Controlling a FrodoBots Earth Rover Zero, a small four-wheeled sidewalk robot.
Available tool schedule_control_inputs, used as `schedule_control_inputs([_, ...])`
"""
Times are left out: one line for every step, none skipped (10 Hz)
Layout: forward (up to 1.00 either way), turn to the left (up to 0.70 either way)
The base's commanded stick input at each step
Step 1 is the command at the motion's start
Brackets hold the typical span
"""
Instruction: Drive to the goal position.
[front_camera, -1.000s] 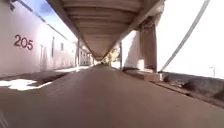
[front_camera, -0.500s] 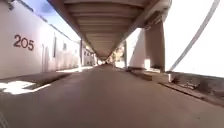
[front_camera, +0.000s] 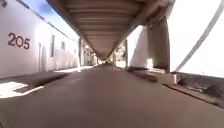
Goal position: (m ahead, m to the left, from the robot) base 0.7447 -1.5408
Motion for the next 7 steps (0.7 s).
schedule_control_inputs([0.7,0.0])
schedule_control_inputs([0.7,0.0])
schedule_control_inputs([0.7,0.0])
schedule_control_inputs([0.7,0.0])
schedule_control_inputs([0.7,0.0])
schedule_control_inputs([0.7,0.0])
schedule_control_inputs([0.7,0.0])
